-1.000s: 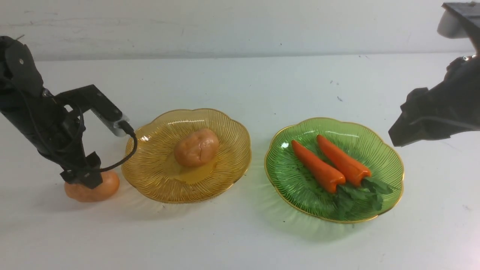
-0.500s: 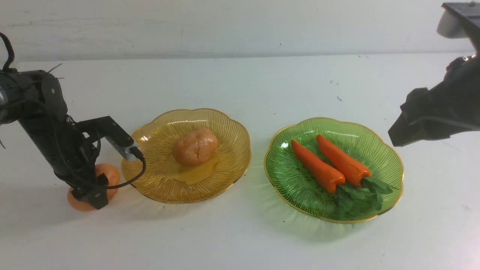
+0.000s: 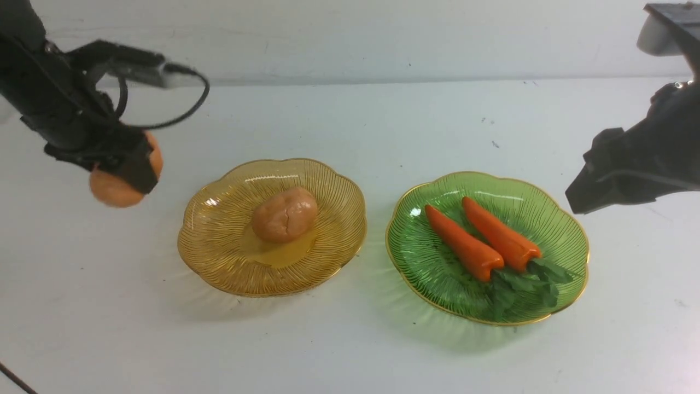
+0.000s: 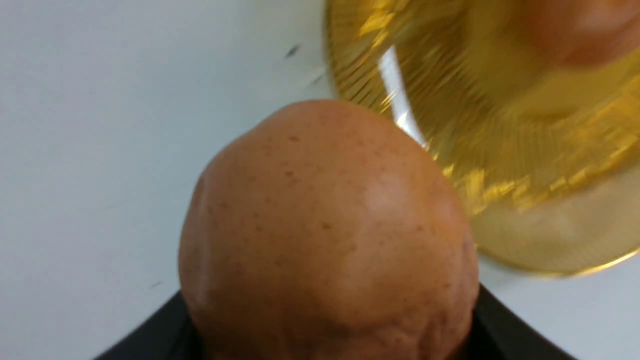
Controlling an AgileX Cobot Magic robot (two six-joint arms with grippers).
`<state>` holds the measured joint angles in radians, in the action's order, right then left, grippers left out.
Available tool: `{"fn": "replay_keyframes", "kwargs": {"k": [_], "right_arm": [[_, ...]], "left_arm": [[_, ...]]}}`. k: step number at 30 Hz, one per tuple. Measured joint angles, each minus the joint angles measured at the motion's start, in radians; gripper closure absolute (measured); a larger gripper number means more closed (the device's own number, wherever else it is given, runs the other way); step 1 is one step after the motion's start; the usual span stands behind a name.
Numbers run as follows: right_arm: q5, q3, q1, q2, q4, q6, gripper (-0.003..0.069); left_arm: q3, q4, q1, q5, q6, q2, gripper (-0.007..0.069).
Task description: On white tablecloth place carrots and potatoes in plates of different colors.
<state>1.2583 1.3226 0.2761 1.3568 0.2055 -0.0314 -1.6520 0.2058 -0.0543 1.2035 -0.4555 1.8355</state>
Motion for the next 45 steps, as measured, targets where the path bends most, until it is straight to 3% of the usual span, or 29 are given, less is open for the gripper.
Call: {"fn": "replay_keyframes", "kwargs": {"k": [2, 6, 12, 23, 27, 31, 33, 38, 39, 41, 45], "right_arm": [[0.000, 0.000, 0.000, 0.000, 0.004, 0.000, 0.0237], [0.000, 0.000, 0.000, 0.000, 0.010, 0.000, 0.0237], [0.000, 0.000, 0.000, 0.000, 0.013, 0.000, 0.0237], [-0.017, 0.000, 0.000, 0.000, 0.015, -0.008, 0.0237], [-0.022, 0.000, 0.000, 0.000, 0.016, -0.008, 0.0237], [-0.022, 0.000, 0.000, 0.000, 0.016, -0.026, 0.0252], [-0.013, 0.000, 0.000, 0.000, 0.008, -0.046, 0.0289], [-0.008, 0.000, 0.000, -0.037, -0.050, -0.047, 0.0440], [-0.007, 0.000, 0.000, -0.065, -0.071, -0.036, 0.0492], [-0.007, 0.000, 0.000, -0.112, -0.098, -0.015, 0.0566], [-0.007, -0.042, 0.000, -0.293, -0.124, 0.019, 0.0660]], "left_arm": [[-0.004, 0.093, 0.028, 0.011, 0.034, 0.007, 0.0208], [-0.004, 0.117, 0.128, 0.014, 0.075, 0.081, 0.0206], [-0.004, -0.103, 0.243, -0.017, 0.084, 0.170, 0.0167], [-0.004, -0.158, 0.251, -0.037, 0.118, 0.205, 0.0010], [-0.030, -0.158, 0.251, -0.013, 0.129, 0.207, 0.0013], [-0.127, -0.158, 0.251, 0.016, 0.176, 0.208, 0.0090], [-0.173, -0.158, 0.251, 0.017, 0.206, 0.201, 0.0169], [-0.239, -0.158, 0.251, 0.019, 0.242, 0.145, 0.0405], [-0.246, -0.157, 0.251, 0.021, 0.246, 0.108, 0.0517], [-0.249, -0.149, 0.251, 0.027, 0.247, 0.066, 0.0590], [-0.252, -0.143, 0.251, 0.034, 0.249, 0.010, 0.0624]]}}
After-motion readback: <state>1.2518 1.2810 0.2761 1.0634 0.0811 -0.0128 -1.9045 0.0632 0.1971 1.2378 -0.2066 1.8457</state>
